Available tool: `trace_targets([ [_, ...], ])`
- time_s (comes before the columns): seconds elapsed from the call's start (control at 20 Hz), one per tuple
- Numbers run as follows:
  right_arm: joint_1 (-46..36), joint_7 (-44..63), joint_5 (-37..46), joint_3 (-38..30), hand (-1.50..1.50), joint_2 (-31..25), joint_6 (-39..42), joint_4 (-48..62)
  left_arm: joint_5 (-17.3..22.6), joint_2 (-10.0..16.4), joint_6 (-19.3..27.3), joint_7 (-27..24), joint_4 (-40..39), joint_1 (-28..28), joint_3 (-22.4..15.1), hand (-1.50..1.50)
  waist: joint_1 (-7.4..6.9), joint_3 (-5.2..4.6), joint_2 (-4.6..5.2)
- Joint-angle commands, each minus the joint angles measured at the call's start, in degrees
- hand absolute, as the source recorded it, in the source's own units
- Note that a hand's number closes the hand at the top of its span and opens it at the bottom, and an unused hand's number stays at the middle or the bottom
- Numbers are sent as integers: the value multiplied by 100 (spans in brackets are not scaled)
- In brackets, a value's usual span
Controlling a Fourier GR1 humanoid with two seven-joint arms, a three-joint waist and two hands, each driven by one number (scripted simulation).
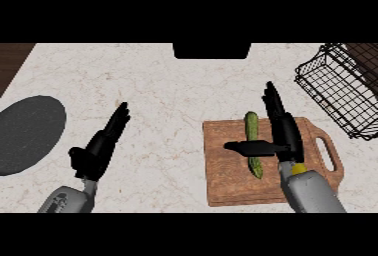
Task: Pick the lemon from the cutting board and place it in the tiered basket
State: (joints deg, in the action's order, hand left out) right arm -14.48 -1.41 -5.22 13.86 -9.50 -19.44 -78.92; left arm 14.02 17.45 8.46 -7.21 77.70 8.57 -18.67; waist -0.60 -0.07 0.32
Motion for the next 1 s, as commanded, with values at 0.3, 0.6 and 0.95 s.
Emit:
trace_targets([
  [0.3,10,1865,1678,653,-150,-1234,-237,-1733,66,128,-347,-152,-42,-321,227,0,191,-26,-113],
  [0.6,-164,3370,2442,1120,-150,-2981,1521,-1563,47,60,-247,81,-25,-114,221,0,247,-66,-137],
  [0.95,-951,5784,2082,1798,-150,-3381,3654,-2744,92,37,-379,78,58,-40,221,0,59,-39,-98],
])
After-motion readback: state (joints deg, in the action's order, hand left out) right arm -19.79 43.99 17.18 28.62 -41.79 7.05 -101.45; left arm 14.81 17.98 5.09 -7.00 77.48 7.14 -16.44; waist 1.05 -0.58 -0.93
